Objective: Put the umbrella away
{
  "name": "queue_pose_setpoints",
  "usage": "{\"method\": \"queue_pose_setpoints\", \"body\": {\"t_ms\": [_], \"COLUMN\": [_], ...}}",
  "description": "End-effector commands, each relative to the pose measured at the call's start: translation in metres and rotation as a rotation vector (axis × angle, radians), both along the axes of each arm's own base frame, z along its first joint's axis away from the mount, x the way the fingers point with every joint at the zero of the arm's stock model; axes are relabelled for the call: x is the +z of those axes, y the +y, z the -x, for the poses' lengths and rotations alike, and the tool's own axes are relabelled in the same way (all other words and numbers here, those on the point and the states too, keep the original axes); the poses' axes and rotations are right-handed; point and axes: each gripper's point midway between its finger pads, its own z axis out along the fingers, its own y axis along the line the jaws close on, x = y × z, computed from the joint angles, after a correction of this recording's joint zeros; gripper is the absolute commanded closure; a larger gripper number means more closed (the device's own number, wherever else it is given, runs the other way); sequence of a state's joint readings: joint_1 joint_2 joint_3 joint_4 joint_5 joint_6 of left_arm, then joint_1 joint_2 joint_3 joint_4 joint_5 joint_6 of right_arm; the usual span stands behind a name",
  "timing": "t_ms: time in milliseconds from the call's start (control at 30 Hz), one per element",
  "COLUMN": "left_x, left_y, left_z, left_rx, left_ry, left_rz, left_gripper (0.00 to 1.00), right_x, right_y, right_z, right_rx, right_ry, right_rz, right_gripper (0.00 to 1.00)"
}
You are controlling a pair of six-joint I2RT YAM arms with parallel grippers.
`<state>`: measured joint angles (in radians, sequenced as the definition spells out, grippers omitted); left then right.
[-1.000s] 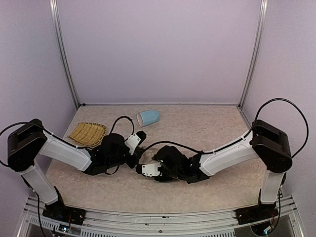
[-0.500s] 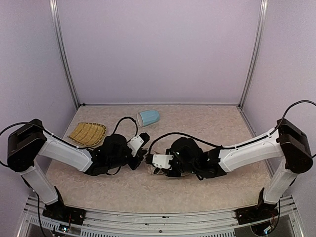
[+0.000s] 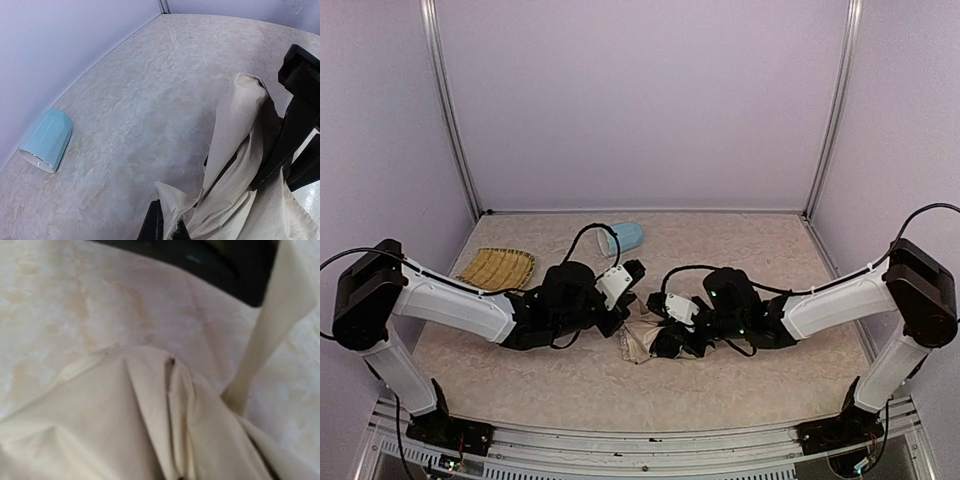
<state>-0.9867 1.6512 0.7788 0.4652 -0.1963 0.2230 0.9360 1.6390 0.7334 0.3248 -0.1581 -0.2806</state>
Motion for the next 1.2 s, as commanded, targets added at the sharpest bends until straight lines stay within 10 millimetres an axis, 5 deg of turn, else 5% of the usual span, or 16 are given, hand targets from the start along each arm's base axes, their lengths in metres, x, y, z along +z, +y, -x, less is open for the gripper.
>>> {"method": "queue_pose_setpoints", "body": {"t_ms": [0,167,300,600,800,967,1167], "left_x": [0.019,0.024,0.022,0.017,-0.034,-0.063,-0.078], "left_y": [-0.019,-0.035,-0.047,-0.084,-0.083,-0.068,-0.050], "left_z": [0.013,0.027,0.036,0.075,0.094,0.112,0.114], "left_rx": [-0.045,-0.094,-0.124,-0.271,-0.334,-0.381,-0.369], "left_ry": [-0.049,-0.039,-0.020,0.047,0.187,0.281,0.314], "left_rz": [-0.019,-0.006,0.005,0.043,-0.055,-0.131,-0.174], "left_gripper": [1.00,1.00,1.00,1.00,1.00,1.00,1.00], "right_x": [0.017,0.024,0.031,0.038,0.012,0.032,0.079], "right_y": [-0.009,-0.015,-0.024,-0.040,-0.054,-0.055,-0.049], "right_z": [0.005,0.000,-0.003,-0.005,0.001,0.019,0.079], "right_rx": [-0.019,-0.035,-0.038,-0.084,-0.154,-0.077,0.230], "right_ry": [0.046,0.102,0.150,0.195,0.277,0.312,0.468], "right_rz": [-0.083,-0.141,-0.213,-0.273,-0.207,-0.199,-0.173], "right_gripper": [0.84,0.87,1.00,1.00,0.87,0.65,0.50]}}
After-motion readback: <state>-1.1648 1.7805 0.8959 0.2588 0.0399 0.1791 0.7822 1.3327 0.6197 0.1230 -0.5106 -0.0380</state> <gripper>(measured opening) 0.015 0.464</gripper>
